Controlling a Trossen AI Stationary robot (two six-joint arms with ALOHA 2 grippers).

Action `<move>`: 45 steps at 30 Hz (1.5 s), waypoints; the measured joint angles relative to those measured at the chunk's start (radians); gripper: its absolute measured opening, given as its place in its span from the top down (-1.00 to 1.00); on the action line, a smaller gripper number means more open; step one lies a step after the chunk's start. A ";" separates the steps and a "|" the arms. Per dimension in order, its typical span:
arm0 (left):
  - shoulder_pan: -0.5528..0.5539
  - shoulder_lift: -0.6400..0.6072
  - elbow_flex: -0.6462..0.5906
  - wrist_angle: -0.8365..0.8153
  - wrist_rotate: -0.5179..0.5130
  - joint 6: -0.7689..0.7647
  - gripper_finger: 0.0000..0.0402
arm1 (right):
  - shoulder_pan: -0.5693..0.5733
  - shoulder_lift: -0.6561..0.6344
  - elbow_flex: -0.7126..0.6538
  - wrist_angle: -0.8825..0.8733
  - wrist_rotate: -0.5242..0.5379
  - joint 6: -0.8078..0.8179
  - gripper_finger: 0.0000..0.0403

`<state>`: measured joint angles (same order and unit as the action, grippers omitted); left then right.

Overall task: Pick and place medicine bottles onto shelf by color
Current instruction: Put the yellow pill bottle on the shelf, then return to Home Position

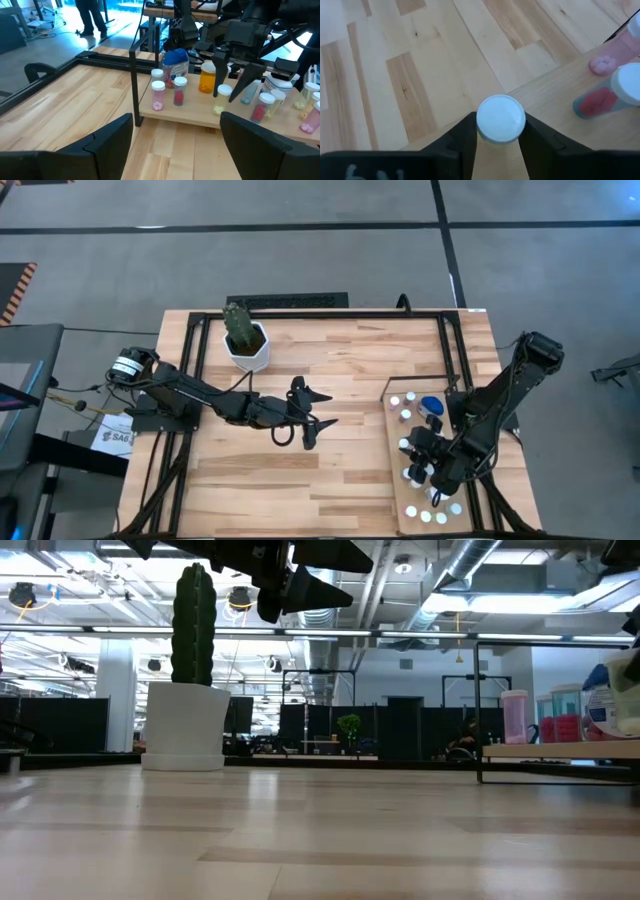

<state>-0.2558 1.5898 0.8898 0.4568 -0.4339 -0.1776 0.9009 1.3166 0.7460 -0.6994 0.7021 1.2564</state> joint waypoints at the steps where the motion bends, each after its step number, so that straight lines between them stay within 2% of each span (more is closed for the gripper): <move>1: 0.000 0.000 0.000 0.000 0.000 0.000 -0.44 | 0.000 0.000 0.000 0.000 0.000 0.000 0.23; 16: 0.000 0.000 0.000 -0.005 0.000 0.000 -0.44 | 0.000 0.000 0.000 -0.006 -0.027 0.000 0.05; 24: 0.000 0.000 0.000 -0.003 0.000 0.000 -0.44 | -0.031 -0.046 0.001 -0.012 -0.102 -0.029 -0.16; 29: 0.000 0.000 0.000 0.018 0.001 0.000 -0.44 | -0.067 -0.124 0.017 -0.056 -0.183 -0.040 -0.19; 32: 0.000 0.000 -0.001 0.033 0.003 0.000 -0.44 | -0.083 -0.179 0.055 -0.098 -0.211 -0.081 -0.19; 39: -0.005 -0.010 -0.001 0.041 0.007 0.009 -0.44 | -0.135 -0.306 0.124 -0.167 -0.193 -0.260 -0.19; 45: -0.037 -0.134 -0.001 -0.033 0.009 0.098 -0.44 | -0.246 -0.378 0.111 -0.312 -0.142 -0.378 -0.19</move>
<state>-0.2932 1.4559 0.8886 0.4235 -0.4251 -0.0799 0.6548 0.9385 0.8573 -1.0114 0.5598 0.8780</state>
